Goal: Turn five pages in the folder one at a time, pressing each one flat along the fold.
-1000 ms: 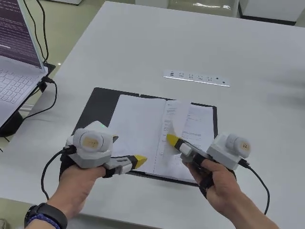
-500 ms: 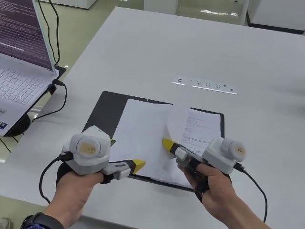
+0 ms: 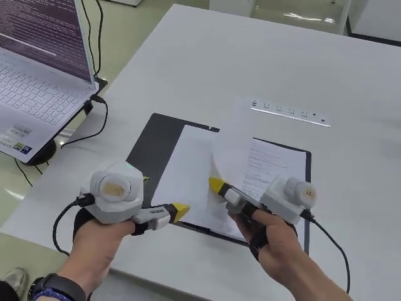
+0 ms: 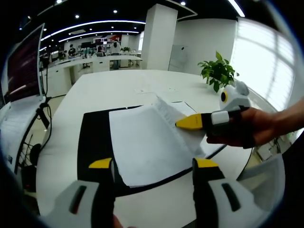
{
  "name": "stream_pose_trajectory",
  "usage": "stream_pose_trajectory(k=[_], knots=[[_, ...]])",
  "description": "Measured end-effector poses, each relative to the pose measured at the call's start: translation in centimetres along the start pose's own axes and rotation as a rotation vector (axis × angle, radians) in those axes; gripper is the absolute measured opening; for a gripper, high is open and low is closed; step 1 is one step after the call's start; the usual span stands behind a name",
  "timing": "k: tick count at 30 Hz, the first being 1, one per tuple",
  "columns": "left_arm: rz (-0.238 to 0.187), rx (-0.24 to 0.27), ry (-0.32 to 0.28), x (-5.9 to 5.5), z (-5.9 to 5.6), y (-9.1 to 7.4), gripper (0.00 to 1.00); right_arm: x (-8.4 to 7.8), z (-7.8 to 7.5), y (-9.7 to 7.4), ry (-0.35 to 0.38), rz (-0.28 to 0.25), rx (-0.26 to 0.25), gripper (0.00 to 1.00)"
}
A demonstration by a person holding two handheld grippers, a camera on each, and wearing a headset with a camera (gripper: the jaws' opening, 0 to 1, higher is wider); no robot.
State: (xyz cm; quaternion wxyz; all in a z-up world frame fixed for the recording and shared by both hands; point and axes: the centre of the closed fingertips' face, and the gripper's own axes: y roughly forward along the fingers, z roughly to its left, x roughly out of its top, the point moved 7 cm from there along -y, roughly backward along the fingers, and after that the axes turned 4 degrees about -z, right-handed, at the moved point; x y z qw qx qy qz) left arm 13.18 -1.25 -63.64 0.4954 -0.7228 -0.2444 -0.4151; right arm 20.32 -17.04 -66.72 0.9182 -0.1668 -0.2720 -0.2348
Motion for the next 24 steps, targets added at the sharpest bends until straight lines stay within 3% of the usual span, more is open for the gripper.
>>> stream_pose_trajectory(k=[7, 14, 24], knots=[[0.010, 0.016, -0.019, -0.9, 0.5, -0.5, 0.66, -0.5, 0.4, 1.6, 0.005, 0.025, 0.017, 0.00], [0.010, 0.044, -0.025, -0.9, 1.1, -0.9, 0.67, -0.7, 0.4, 2.8, 0.002, 0.052, 0.025, 0.00], [0.014, 0.051, -0.006, -0.7, 0.9, -0.8, 0.67, -0.9, 0.1, 4.3, 0.023, 0.075, 0.034, 0.00]])
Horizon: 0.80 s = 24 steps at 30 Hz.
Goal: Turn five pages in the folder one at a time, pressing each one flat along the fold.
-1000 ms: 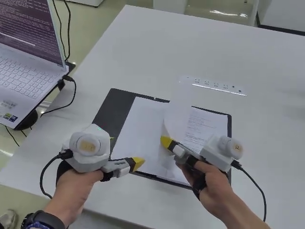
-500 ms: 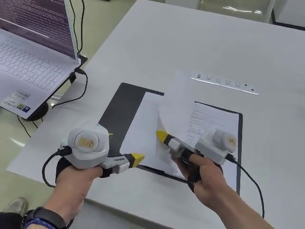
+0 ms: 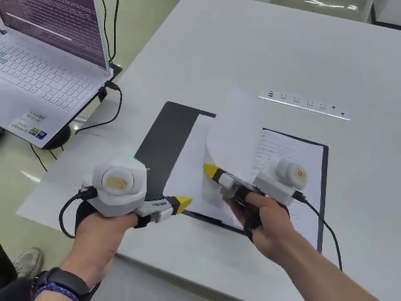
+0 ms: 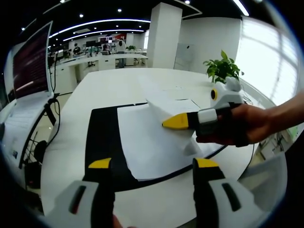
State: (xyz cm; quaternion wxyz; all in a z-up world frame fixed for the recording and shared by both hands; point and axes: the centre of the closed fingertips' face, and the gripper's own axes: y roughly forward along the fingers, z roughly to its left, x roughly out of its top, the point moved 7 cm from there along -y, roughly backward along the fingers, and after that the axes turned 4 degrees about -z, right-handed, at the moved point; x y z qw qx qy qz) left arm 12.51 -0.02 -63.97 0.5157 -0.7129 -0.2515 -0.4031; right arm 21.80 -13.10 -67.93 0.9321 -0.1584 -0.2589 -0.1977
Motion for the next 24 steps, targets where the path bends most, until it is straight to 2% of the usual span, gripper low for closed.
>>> stream_pose_trajectory(k=[6, 18, 24], knots=[[-0.005, 0.010, -0.008, 0.1, 0.3, 0.0, 0.67, -0.1, 0.1, 1.0, 0.016, 0.003, 0.003, 0.00], [-0.011, 0.023, -0.023, 0.0, 0.7, -0.2, 0.66, -2.2, 0.3, 2.6, 0.039, 0.039, 0.011, 0.00], [-0.011, 0.037, -0.043, -0.3, 1.0, -0.5, 0.66, -2.7, -0.2, 3.5, 0.049, 0.050, -0.003, 0.00]])
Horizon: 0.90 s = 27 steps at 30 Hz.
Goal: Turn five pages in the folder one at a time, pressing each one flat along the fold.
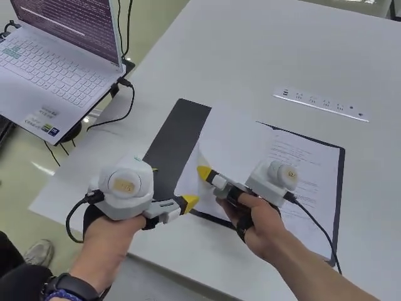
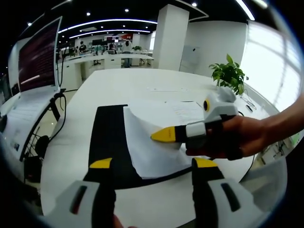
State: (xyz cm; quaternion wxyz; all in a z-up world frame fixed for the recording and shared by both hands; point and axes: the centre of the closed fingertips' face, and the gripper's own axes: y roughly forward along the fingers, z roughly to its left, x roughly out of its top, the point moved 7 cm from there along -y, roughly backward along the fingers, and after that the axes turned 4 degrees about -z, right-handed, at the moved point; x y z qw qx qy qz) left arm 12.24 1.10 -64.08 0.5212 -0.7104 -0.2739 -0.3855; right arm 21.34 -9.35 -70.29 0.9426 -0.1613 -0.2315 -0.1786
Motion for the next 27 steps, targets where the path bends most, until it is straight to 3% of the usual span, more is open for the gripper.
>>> stream_pose_trajectory(k=[8, 20, 27], knots=[[-0.001, 0.000, -0.014, -0.2, 0.0, -0.1, 0.65, -0.9, -0.9, 0.9, 0.007, 0.020, -0.019, 0.00], [0.006, -0.005, -0.030, -0.2, 0.1, 0.0, 0.65, -2.2, -2.8, 2.0, 0.090, 0.017, -0.066, 0.00], [0.002, 0.003, -0.050, -0.3, 0.2, 0.3, 0.64, -3.1, -4.1, 2.4, 0.066, 0.048, -0.108, 0.00]])
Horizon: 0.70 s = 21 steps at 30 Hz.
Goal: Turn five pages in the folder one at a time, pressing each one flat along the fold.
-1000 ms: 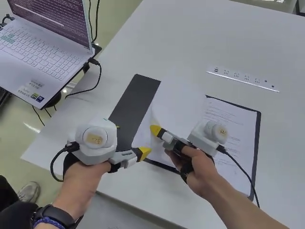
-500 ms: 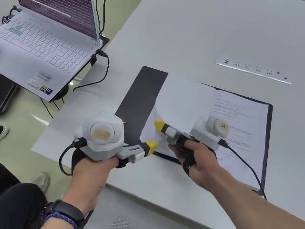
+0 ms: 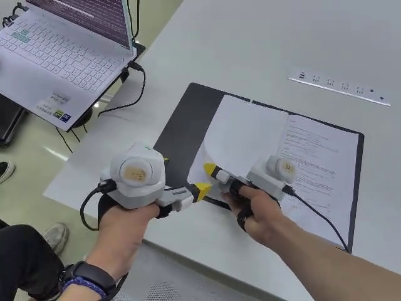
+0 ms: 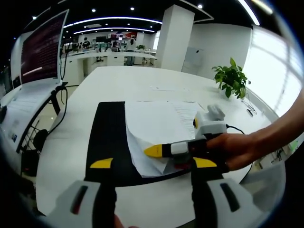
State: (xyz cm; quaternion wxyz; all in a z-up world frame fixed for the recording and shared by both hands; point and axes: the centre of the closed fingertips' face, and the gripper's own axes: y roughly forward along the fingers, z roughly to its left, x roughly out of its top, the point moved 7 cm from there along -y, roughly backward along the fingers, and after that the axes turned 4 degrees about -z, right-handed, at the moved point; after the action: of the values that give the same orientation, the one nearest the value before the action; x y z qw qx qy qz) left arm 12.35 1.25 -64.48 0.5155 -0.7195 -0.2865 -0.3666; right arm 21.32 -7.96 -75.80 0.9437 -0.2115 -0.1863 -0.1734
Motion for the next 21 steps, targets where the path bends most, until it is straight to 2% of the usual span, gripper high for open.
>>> stream_pose_trajectory(k=[2, 3, 5, 10, 12, 15, 17, 19, 21], knots=[[0.000, -0.002, 0.007, 0.1, -0.1, 0.1, 0.64, -0.1, -0.2, 0.1, 0.012, 0.011, -0.001, 0.04], [0.000, -0.002, 0.008, 0.1, -0.1, 0.1, 0.64, -0.3, -0.1, 0.2, 0.007, 0.028, 0.005, 0.10], [-0.007, -0.003, 0.005, 0.3, -0.1, 0.1, 0.64, -0.6, 0.4, 0.2, -0.096, 0.039, 0.031, 0.14], [-0.018, 0.008, 0.002, 0.6, 0.1, -0.1, 0.64, -0.8, 1.2, 0.3, -0.063, 0.041, 0.045, 0.25], [-0.019, 0.009, 0.008, 0.7, 0.0, -0.2, 0.64, -0.7, 1.7, 0.2, -0.013, 0.033, 0.069, 0.31], [-0.010, 0.007, 0.024, 0.5, -0.4, -0.3, 0.63, -0.7, 2.0, 0.0, -0.033, 0.035, 0.083, 0.39], [0.000, 0.005, 0.036, 0.3, -0.4, -0.2, 0.63, -0.8, 2.3, -0.6, 0.001, 0.017, 0.090, 0.42], [0.020, 0.023, 0.051, 0.1, 0.0, 0.0, 0.61, -0.8, 2.3, -1.2, 0.014, 0.004, 0.097, 0.43], [0.012, 0.031, 0.049, 0.3, 0.6, 0.0, 0.60, -0.7, 2.4, -1.9, -0.004, -0.001, 0.109, 0.43]])
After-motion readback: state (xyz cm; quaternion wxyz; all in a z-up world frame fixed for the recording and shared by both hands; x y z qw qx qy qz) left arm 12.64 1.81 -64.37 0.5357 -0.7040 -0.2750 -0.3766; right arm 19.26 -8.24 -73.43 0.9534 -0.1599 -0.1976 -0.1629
